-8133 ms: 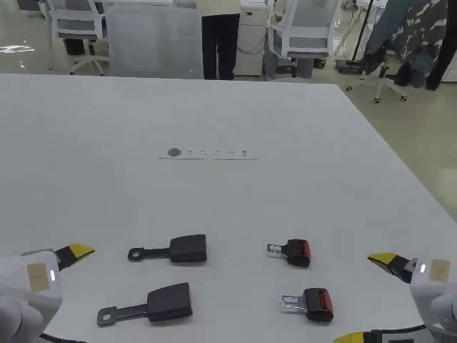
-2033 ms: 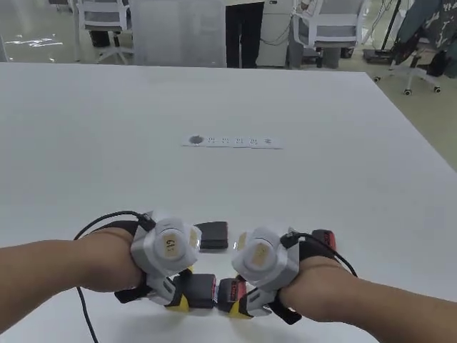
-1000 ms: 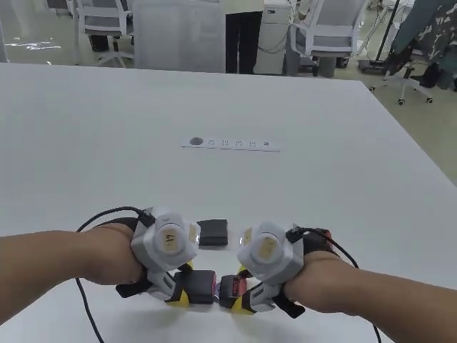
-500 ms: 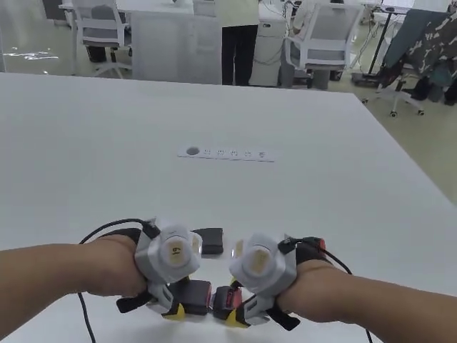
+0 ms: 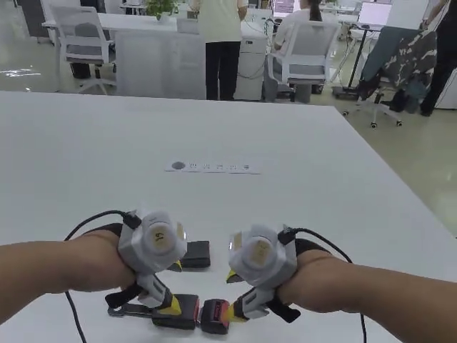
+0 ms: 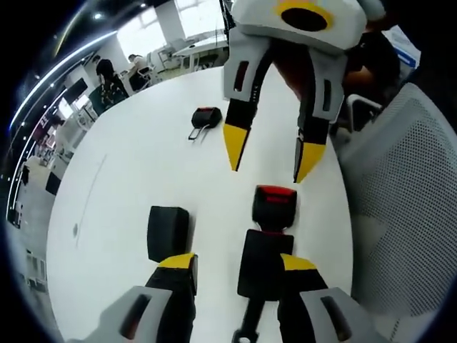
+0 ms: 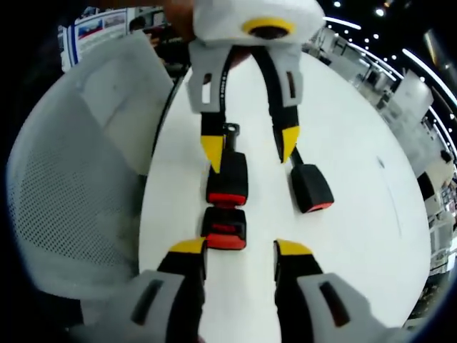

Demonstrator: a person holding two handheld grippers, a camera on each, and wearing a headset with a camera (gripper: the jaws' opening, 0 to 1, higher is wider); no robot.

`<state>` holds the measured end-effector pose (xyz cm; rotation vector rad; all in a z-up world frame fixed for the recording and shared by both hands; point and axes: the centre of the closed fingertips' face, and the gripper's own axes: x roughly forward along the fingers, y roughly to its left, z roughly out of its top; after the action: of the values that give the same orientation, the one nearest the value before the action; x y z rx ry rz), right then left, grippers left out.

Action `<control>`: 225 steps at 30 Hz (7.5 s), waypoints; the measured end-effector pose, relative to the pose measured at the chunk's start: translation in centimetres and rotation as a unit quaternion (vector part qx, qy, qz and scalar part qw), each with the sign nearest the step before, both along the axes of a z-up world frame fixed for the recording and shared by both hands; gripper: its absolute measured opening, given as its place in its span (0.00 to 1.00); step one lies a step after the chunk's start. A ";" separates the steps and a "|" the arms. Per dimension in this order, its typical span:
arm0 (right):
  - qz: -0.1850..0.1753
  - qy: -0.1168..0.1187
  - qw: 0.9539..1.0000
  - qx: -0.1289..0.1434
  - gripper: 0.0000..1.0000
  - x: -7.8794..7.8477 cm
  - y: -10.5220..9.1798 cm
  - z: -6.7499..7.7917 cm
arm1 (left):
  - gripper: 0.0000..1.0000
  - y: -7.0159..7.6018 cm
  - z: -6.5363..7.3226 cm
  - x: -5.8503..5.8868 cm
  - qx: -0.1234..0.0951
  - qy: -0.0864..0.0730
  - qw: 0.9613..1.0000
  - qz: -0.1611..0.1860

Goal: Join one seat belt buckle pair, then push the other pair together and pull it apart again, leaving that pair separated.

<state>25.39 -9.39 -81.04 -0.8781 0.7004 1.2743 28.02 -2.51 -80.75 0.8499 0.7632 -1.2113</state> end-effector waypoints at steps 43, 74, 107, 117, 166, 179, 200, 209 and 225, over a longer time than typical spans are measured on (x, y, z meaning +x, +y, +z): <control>-0.092 -0.004 0.996 -0.010 0.44 10.8 -14.3 -1.8 | 0.63 -1.0 -4.3 9.1 0.048 0.004 0.998 -0.032; -0.053 0.021 0.997 -0.052 0.32 10.6 -14.8 -3.9 | 0.33 -0.9 -4.3 7.4 0.078 0.036 0.993 -0.085; -0.013 0.004 0.999 -0.046 0.32 10.2 -7.9 -3.9 | 0.33 -0.9 -4.7 8.1 0.076 0.048 0.994 -0.066; 0.014 -0.006 0.999 -0.050 0.32 10.4 -4.9 -4.0 | 0.32 -0.8 -4.8 8.1 0.084 0.045 0.994 -0.056; 0.049 -0.013 0.998 -0.036 0.30 11.3 -0.7 -4.0 | 0.32 -0.9 -5.1 8.9 0.093 0.054 0.993 -0.053; 0.046 -0.007 0.999 -0.028 0.29 11.4 -0.2 -4.0 | 0.32 -1.0 -5.1 8.9 0.091 0.060 0.992 -0.066; 0.054 -0.003 0.998 -0.023 0.31 11.7 1.0 -4.1 | 0.33 -0.5 -5.0 8.8 0.072 0.051 0.996 -0.033; 0.056 -0.008 0.998 -0.035 0.33 11.7 0.5 -4.1 | 0.33 -0.1 -4.9 8.7 0.075 0.048 0.995 -0.043; 0.031 -0.014 0.999 -0.042 0.33 11.5 -3.0 -4.0 | 0.34 -0.2 -4.8 8.8 0.081 0.038 0.995 -0.047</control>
<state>36.93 -12.38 -85.07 -0.9922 0.7131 1.2927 36.84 -2.69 -85.52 0.9856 0.9001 -1.2837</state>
